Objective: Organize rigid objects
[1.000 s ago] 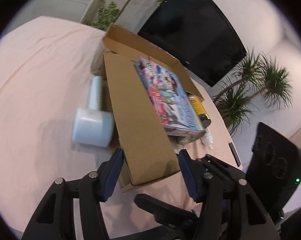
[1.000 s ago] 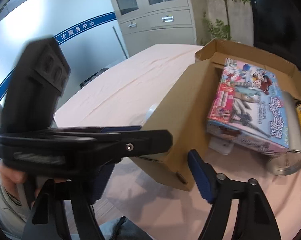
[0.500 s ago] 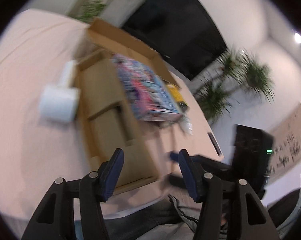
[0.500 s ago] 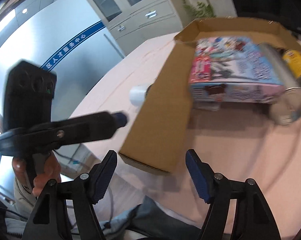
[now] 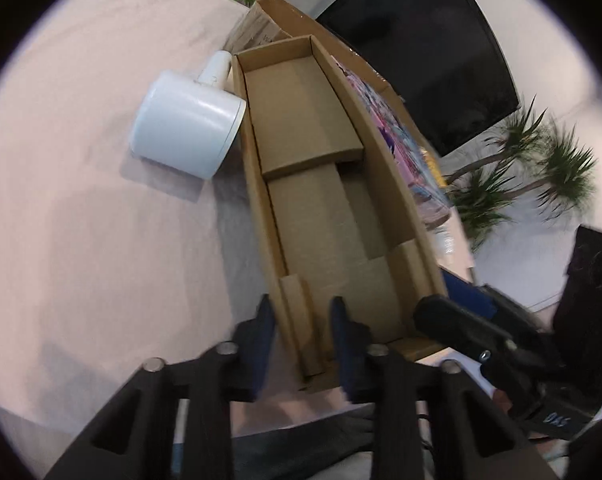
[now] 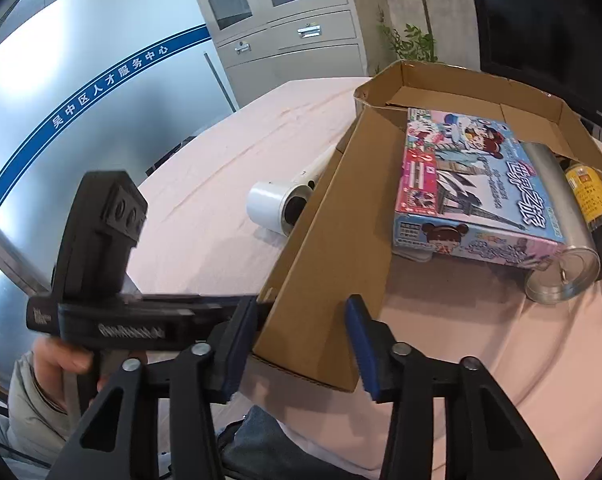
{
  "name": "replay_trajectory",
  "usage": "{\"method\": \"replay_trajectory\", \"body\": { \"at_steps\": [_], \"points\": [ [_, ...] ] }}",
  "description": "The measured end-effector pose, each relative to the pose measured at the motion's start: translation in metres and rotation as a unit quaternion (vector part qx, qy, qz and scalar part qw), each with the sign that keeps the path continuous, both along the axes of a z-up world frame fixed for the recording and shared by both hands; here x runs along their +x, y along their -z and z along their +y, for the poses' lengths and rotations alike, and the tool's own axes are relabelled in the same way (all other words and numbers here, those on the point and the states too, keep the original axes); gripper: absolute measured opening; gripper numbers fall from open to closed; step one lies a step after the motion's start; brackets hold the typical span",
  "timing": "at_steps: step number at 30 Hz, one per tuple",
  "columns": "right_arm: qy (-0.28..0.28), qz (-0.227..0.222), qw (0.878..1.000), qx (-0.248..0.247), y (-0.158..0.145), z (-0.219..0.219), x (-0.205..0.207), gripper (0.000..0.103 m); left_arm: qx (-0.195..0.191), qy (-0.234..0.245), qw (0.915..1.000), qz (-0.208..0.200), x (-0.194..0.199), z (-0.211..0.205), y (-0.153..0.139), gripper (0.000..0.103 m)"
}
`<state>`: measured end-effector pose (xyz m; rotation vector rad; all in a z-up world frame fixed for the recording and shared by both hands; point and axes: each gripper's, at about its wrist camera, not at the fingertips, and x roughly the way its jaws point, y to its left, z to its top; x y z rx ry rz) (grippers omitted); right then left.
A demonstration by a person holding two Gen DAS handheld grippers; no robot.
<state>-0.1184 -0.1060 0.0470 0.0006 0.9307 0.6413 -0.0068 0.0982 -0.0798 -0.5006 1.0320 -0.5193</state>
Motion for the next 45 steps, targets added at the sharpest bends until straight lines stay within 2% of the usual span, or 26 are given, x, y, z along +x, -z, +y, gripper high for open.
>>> {"method": "replay_trajectory", "body": {
  "at_steps": [2, 3, 4, 6, 7, 8, 9, 10, 13, 15, 18, 21, 24, 27, 30, 32, 37, 41, 45],
  "points": [
    [0.011, -0.007, 0.999, -0.030, 0.002, 0.003, -0.004, 0.039, 0.018, -0.007, 0.9995, -0.023, -0.009, 0.000, -0.011, 0.018],
    [0.015, -0.004, 0.999, -0.051, 0.007, 0.006, -0.003, 0.039, 0.043, -0.012, 0.9983, -0.038, -0.014, -0.001, -0.018, 0.018],
    [0.016, 0.004, 0.998, -0.053, 0.012, 0.008, -0.001, 0.039, 0.063, -0.019, 0.9966, -0.049, -0.020, -0.002, -0.025, 0.018],
    [0.019, 0.026, 0.999, -0.039, 0.022, 0.009, 0.001, 0.034, 0.075, -0.034, 0.9943, -0.068, -0.029, 0.004, -0.038, 0.017],
    [0.019, 0.020, 0.999, -0.040, 0.020, 0.011, -0.001, 0.032, 0.082, -0.039, 0.9929, -0.076, -0.033, 0.003, -0.044, 0.017],
    [0.020, 0.006, 0.999, -0.042, 0.017, 0.012, -0.004, 0.024, 0.094, -0.046, 0.9898, -0.097, -0.040, 0.003, -0.056, 0.017],
    [0.022, -0.008, 0.999, -0.041, 0.012, 0.012, -0.007, 0.021, 0.105, -0.052, 0.9860, -0.119, -0.047, 0.002, -0.070, 0.017],
    [0.022, -0.016, 0.999, -0.029, 0.006, 0.009, -0.008, 0.021, 0.113, -0.055, 0.9830, -0.134, -0.052, 0.000, -0.080, 0.017],
    [0.027, -0.047, 0.999, -0.005, -0.023, 0.006, -0.007, 0.021, 0.146, -0.057, 0.9659, -0.206, -0.056, -0.008, -0.130, 0.017],
    [0.037, -0.072, 0.997, 0.016, -0.048, 0.000, 0.004, 0.021, 0.155, -0.045, 0.9533, -0.255, -0.040, -0.016, -0.173, 0.016],
    [0.052, -0.097, 0.992, 0.059, -0.097, -0.017, 0.046, 0.020, 0.175, -0.032, 0.9371, -0.300, -0.003, -0.028, -0.222, 0.015],
    [0.072, -0.128, 0.987, 0.067, -0.135, -0.027, 0.095, 0.019, 0.182, -0.021, 0.9327, -0.311, 0.045, -0.046, -0.251, 0.015],
    [0.085, -0.120, 0.986, 0.074, -0.158, -0.037, 0.159, 0.018, 0.190, -0.012, 0.9320, -0.309, 0.103, -0.048, -0.266, 0.015],
    [0.090, -0.089, 0.989, 0.073, -0.157, -0.042, 0.225, 0.018, 0.195, -0.002, 0.9381, -0.286, 0.156, -0.054, -0.259, 0.015],
    [0.091, -0.045, 0.993, 0.066, -0.141, -0.040, 0.279, 0.018, 0.183, 0.004, 0.9543, -0.236, 0.207, -0.044, -0.232, 0.014],
    [0.090, -0.003, 0.994, 0.063, -0.117, -0.035, 0.323, 0.018, 0.180, 0.004, 0.9637, -0.197, 0.237, -0.037, -0.204, 0.014],
    [0.099, 0.106, 0.988, 0.044, -0.043, -0.021, 0.405, 0.018, 0.184, 0.010, 0.9780, -0.097, 0.290, -0.030, -0.122, 0.014],
    [0.106, 0.167, 0.980, 0.029, 0.009, -0.015, 0.435, 0.018, 0.182, 0.008, 0.9823, -0.043, 0.311, -0.023, -0.080, 0.013],
    [0.097, 0.189, 0.977, 0.014, 0.030, -0.002, 0.437, 0.018, 0.186, -0.004, 0.9820, -0.033, 0.311, -0.013, -0.071, 0.012]
  ]
}}
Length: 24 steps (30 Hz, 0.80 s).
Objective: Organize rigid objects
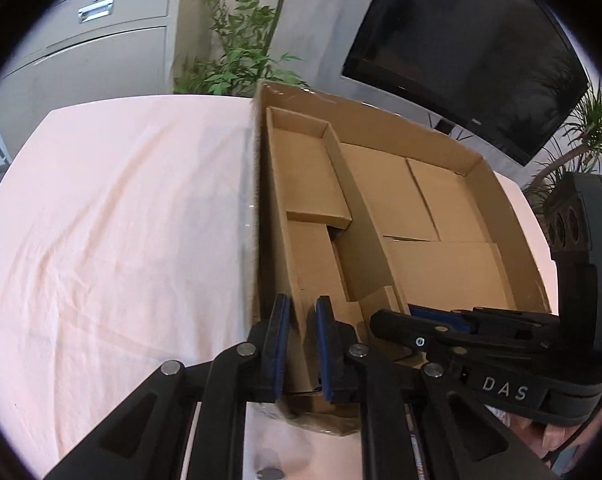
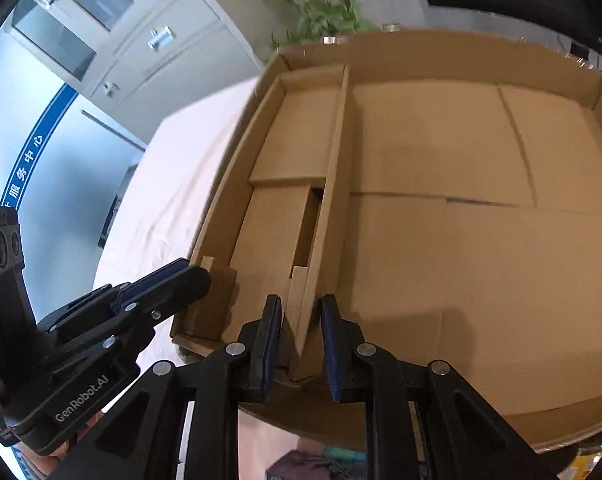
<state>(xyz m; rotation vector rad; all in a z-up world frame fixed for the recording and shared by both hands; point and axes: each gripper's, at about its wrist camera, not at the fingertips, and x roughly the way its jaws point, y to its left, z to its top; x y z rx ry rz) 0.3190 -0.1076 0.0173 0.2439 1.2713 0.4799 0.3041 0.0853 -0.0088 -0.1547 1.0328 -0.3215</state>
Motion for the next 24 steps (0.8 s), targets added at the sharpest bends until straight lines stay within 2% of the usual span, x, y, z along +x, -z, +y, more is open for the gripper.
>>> {"method": "replay_trajectory", "body": {
  "at_steps": [3, 4, 7, 8, 9, 10, 11, 12, 14, 17, 20, 24],
  "points": [
    [-0.006, 0.000, 1.000, -0.004, 0.012, 0.015, -0.025, 0.022, -0.005, -0.005, 1.0000, -0.003, -0.009, 0.008, -0.006, 0.012],
    [-0.005, 0.000, 1.000, -0.003, 0.013, 0.017, -0.021, 0.022, -0.012, -0.004, 0.9999, -0.003, -0.010, 0.011, -0.009, 0.012],
    [-0.016, 0.008, 1.000, 0.017, 0.012, 0.017, -0.028, 0.043, -0.002, -0.019, 0.9993, -0.031, -0.031, 0.021, -0.030, 0.015],
    [-0.020, -0.001, 1.000, 0.017, 0.006, 0.012, -0.038, 0.062, 0.001, -0.023, 0.9988, -0.043, -0.044, 0.023, -0.037, 0.028],
    [-0.015, -0.019, 1.000, 0.016, -0.003, 0.004, -0.048, 0.080, -0.001, -0.026, 0.9975, -0.065, -0.065, 0.025, -0.047, 0.053],
    [-0.010, -0.050, 0.999, 0.019, -0.015, -0.009, -0.062, 0.087, -0.004, -0.027, 0.9963, -0.082, -0.076, 0.025, -0.055, 0.069],
    [-0.009, -0.088, 0.996, 0.019, -0.032, -0.026, -0.082, 0.096, -0.006, -0.033, 0.9929, -0.114, -0.102, 0.025, -0.064, 0.092],
    [-0.010, -0.123, 0.992, 0.016, -0.047, -0.043, -0.099, 0.103, -0.006, -0.040, 0.9894, -0.139, -0.121, 0.024, -0.068, 0.098],
    [-0.003, -0.200, 0.980, 0.010, -0.074, -0.086, -0.149, 0.103, -0.002, -0.030, 0.9859, -0.165, -0.164, 0.013, -0.072, 0.101],
    [0.013, -0.249, 0.968, -0.010, -0.086, -0.139, -0.210, 0.103, -0.033, -0.004, 0.9902, -0.136, -0.189, -0.008, -0.058, 0.101],
    [-0.022, -0.231, 0.973, -0.022, -0.070, -0.161, -0.247, 0.103, -0.071, 0.028, 0.9932, -0.088, -0.201, -0.034, -0.033, 0.101],
    [-0.072, -0.200, 0.976, -0.038, -0.040, -0.150, -0.268, 0.102, -0.092, 0.046, 0.9939, -0.039, -0.188, -0.065, -0.005, 0.101]
  ]
}}
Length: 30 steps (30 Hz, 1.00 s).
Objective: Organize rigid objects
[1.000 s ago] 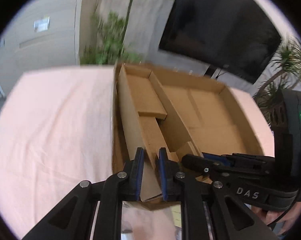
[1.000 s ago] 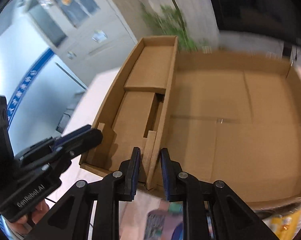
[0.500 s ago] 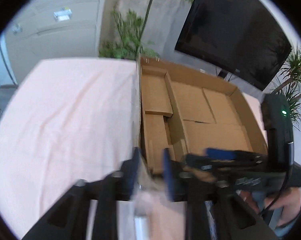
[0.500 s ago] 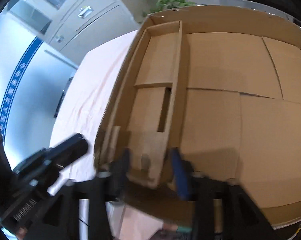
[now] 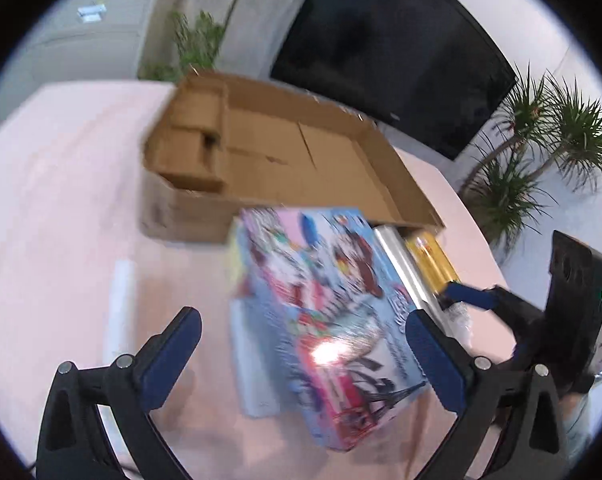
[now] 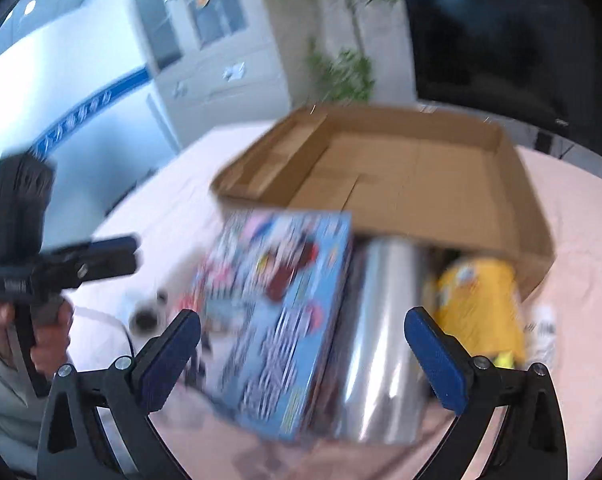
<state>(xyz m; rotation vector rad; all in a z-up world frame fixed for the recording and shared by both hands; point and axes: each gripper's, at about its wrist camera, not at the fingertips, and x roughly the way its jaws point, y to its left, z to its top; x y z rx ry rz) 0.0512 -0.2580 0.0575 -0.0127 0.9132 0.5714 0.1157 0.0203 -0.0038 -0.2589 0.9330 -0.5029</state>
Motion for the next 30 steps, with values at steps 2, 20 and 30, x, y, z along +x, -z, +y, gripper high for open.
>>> {"method": "replay_trajectory", "body": {
  "at_steps": [2, 20, 30],
  "points": [
    [-0.014, 0.016, 1.000, -0.004, 0.016, 0.014, 0.000, 0.102, 0.013, 0.010, 0.9998, 0.012, 0.007, -0.014, 0.011, 0.100],
    [0.050, -0.031, 0.998, -0.039, 0.023, 0.075, -0.024, 0.096, 0.060, -0.004, 0.9962, -0.062, -0.027, -0.035, -0.012, 0.069],
    [0.127, -0.180, 0.975, -0.021, -0.079, 0.049, -0.028, 0.093, 0.041, 0.008, 0.9780, -0.205, -0.012, -0.060, -0.114, 0.069]
  ]
}}
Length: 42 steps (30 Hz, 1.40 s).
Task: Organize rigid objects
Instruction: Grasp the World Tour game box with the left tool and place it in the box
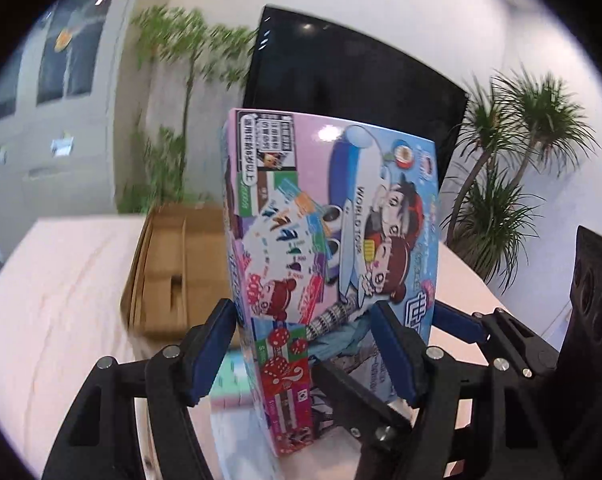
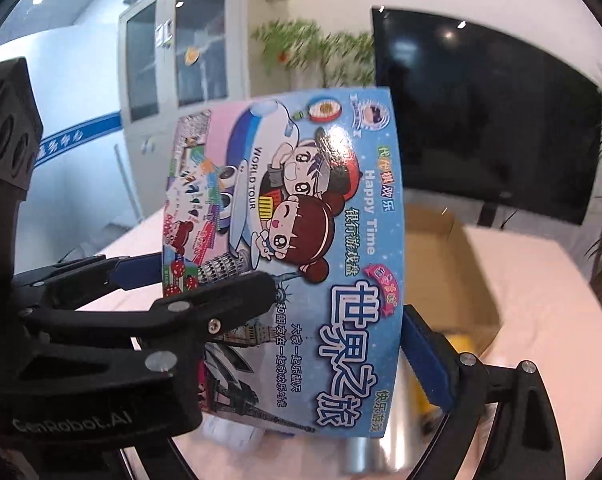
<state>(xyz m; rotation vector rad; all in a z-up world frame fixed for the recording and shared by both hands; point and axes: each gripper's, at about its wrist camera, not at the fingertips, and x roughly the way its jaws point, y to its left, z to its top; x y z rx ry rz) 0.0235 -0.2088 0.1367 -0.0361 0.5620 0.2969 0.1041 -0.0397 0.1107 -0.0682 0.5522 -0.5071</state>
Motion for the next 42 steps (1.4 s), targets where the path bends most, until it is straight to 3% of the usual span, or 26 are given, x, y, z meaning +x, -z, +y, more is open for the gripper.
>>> {"method": "replay_trajectory", "body": {
  "at_steps": [8, 17, 26, 32, 35, 38, 39, 42],
  "points": [
    [0.031, 0.002, 0.999, 0.017, -0.022, -0.022, 0.044, 0.093, 0.008, 0.012, 0.9998, -0.013, 0.056, -0.026, -0.015, 0.069],
    [0.004, 0.057, 0.997, 0.044, 0.005, -0.018, 0.143, 0.093, 0.032, -0.019, 0.9988, 0.031, 0.120, -0.015, 0.006, 0.069],
    [-0.027, 0.164, 0.985, 0.051, 0.084, -0.004, 0.243, 0.092, 0.044, -0.033, 0.9894, 0.134, 0.180, -0.007, 0.079, 0.069],
    [-0.027, 0.249, 0.967, 0.051, 0.141, 0.002, 0.285, 0.092, 0.074, -0.031, 0.9790, 0.187, 0.193, -0.015, 0.119, 0.063],
    [-0.039, 0.299, 0.952, 0.059, 0.175, 0.002, 0.299, 0.090, 0.088, -0.039, 0.9732, 0.209, 0.195, -0.015, 0.133, 0.063],
    [-0.046, 0.308, 0.949, 0.041, 0.186, 0.006, 0.304, 0.089, 0.076, -0.045, 0.9683, 0.234, 0.198, -0.007, 0.142, 0.060],
    [-0.050, 0.310, 0.949, 0.034, 0.189, 0.010, 0.308, 0.087, 0.085, -0.051, 0.9670, 0.234, 0.196, -0.006, 0.142, 0.054],
    [-0.050, 0.339, 0.939, 0.026, 0.205, 0.019, 0.319, 0.074, 0.074, -0.043, 0.9684, 0.234, 0.190, -0.002, 0.138, 0.053]
  ]
}}
